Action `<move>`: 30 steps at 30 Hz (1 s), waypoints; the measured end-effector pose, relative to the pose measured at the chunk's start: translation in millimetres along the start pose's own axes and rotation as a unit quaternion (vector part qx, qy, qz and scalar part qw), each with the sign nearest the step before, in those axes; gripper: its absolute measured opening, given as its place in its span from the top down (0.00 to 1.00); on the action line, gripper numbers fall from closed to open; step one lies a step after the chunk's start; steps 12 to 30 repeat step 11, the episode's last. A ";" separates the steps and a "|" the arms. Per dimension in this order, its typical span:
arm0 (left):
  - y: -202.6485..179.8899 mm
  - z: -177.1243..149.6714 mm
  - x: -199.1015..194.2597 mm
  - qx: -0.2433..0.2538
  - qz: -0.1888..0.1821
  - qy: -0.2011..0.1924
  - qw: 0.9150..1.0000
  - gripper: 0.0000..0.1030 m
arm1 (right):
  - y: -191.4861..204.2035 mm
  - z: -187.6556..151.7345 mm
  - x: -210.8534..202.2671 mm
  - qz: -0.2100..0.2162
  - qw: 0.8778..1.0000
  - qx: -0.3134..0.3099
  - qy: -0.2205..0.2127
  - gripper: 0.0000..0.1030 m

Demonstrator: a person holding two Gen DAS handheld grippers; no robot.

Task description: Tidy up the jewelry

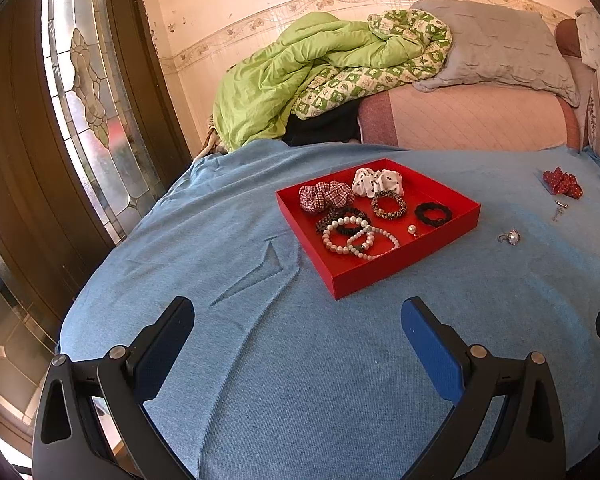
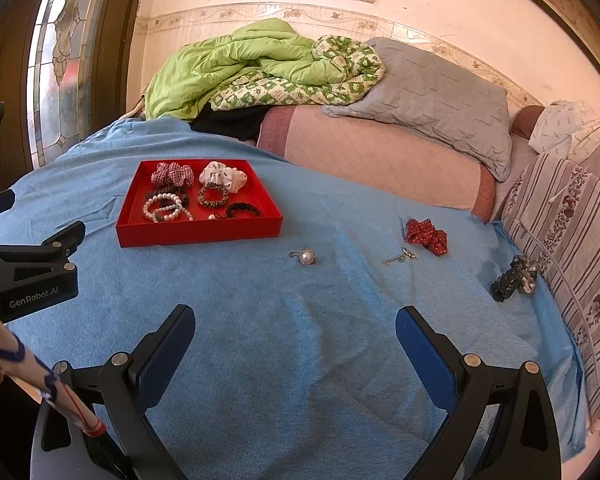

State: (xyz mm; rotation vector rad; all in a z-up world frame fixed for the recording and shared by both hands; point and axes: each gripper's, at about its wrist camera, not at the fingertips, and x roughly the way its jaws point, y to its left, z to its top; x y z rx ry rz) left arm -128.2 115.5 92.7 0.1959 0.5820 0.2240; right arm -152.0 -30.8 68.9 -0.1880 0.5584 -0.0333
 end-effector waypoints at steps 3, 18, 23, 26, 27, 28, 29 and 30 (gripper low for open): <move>0.4 0.2 0.6 0.001 -0.003 0.002 1.000 0.00 | -0.2 0.2 0.1 0.000 1.000 -0.001 0.000 0.01; 0.1 -1.3 -0.7 -0.008 -0.023 -0.006 1.000 0.00 | -6.7 -5.1 8.9 0.011 1.000 0.016 0.020 0.01; 0.1 -1.3 -0.7 -0.008 -0.023 -0.006 1.000 0.00 | -6.7 -5.1 8.9 0.011 1.000 0.016 0.020 0.01; 0.1 -1.3 -0.7 -0.008 -0.023 -0.006 1.000 0.00 | -6.7 -5.1 8.9 0.011 1.000 0.016 0.020 0.01; 0.1 -1.3 -0.7 -0.008 -0.023 -0.006 1.000 0.00 | -6.7 -5.1 8.9 0.011 1.000 0.016 0.020 0.01; 0.1 -1.3 -0.7 -0.008 -0.023 -0.006 1.000 0.00 | -6.7 -5.1 8.9 0.011 1.000 0.016 0.020 0.01; 0.1 -1.3 -0.7 -0.008 -0.023 -0.006 1.000 0.00 | -6.7 -5.1 8.9 0.011 1.000 0.016 0.020 0.01; 0.1 -1.3 -0.7 -0.008 -0.023 -0.006 1.000 0.00 | -6.7 -5.1 8.9 0.011 1.000 0.016 0.020 0.01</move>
